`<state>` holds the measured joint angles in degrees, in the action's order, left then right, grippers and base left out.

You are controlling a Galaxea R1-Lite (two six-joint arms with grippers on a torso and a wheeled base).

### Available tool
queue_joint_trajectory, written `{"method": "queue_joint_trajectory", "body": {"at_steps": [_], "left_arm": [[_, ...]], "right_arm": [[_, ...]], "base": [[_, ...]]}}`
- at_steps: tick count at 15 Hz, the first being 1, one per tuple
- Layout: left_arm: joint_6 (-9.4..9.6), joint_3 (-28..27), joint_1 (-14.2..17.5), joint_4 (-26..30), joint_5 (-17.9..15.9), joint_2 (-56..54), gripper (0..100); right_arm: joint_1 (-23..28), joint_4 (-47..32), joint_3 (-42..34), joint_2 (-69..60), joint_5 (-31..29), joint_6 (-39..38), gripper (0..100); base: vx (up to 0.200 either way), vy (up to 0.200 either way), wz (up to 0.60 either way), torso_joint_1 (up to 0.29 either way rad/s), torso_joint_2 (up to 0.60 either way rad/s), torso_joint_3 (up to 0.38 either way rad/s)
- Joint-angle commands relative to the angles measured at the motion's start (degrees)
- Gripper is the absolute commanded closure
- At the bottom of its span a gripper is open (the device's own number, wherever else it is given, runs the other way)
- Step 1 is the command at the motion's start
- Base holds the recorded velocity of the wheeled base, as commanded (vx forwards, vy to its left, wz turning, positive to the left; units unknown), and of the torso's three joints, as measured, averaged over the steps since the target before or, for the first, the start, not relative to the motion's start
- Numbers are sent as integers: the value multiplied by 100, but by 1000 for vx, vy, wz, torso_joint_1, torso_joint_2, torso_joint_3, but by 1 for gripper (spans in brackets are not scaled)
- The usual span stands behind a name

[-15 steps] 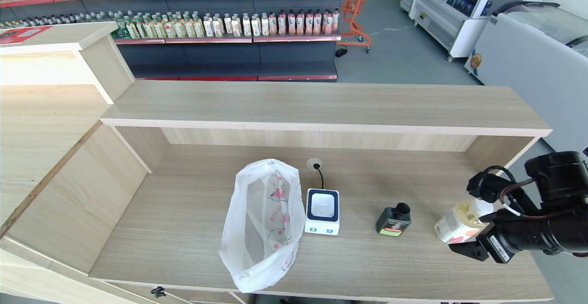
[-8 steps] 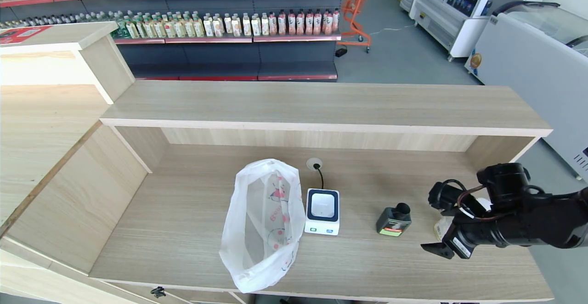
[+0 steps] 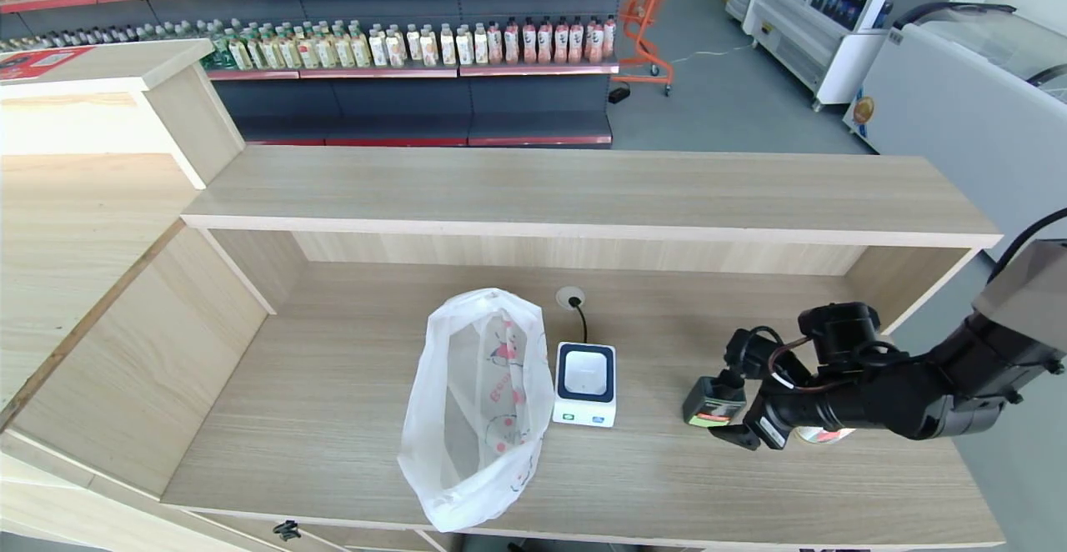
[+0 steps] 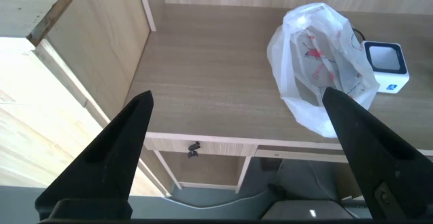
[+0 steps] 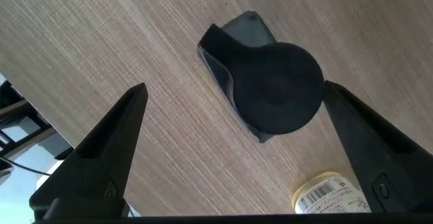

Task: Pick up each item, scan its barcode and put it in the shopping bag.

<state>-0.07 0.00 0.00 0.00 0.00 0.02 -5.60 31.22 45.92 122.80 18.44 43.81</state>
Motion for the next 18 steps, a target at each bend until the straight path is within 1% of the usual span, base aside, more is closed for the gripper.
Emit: {"method": "queue_joint_trajectory", "body": {"at_steps": [1,6,7,8,12,15,16,17,18], "left_arm": [[-1,0,0,0,0,-2,0],[-1,0,0,0,0,-2,0],[-1,0,0,0,0,-2,0],[-1,0,0,0,0,-2,0],[-1,0,0,0,0,-2,0],[-1,0,0,0,0,-2,0],[-1,0,0,0,0,-2,0],[-1,0,-9,0,0,-2,0],[-1,0,0,0,0,-2,0]], "right_arm": [[-170,60,321,456,10,4,0],[-398,235,795,904,45,-22,0],[-425,271,795,939,195,-31,0],[-425,288,804,974,203,-31,100],[-495,420,875,825,221,-136,100],[-486,420,611,192,458,-312,100],[-486,429,356,-283,546,-699,100],[-486,429,4,-950,608,-1305,100],[-451,429,-373,-1671,625,-1718,100]], "base": [[0,0,0,0,0,0],[0,0,0,0,0,0],[0,0,0,0,0,0],[0,0,0,0,0,0],[0,0,0,0,0,0],[0,0,0,0,0,0],[0,0,0,0,0,0],[0,0,0,0,0,0],[0,0,0,0,0,0]]}}
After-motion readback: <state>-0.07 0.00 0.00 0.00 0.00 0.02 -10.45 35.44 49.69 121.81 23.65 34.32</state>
